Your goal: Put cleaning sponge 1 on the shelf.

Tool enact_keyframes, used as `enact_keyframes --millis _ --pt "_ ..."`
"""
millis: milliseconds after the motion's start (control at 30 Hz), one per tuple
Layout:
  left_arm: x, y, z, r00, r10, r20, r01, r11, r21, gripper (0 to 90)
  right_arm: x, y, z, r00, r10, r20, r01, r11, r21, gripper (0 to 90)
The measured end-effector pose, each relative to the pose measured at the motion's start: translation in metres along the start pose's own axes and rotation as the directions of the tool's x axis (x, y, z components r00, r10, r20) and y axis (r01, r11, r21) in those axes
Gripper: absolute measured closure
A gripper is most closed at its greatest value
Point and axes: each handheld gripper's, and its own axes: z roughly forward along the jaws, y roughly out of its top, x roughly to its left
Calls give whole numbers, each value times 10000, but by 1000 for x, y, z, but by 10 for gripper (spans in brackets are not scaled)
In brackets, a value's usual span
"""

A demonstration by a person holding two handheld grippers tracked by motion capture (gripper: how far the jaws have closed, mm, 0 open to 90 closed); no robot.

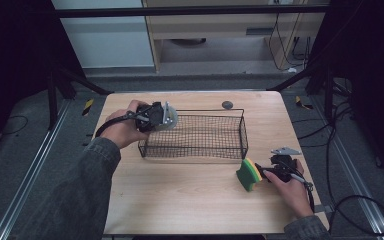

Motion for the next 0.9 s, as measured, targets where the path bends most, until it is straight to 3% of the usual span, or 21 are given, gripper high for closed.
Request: enact_keyframes --millis 900 --pt "-10 6 34 9982 31 607 -46 9997 246 705 0 0 0 10000 -26 -26 26 10000 -2 37"
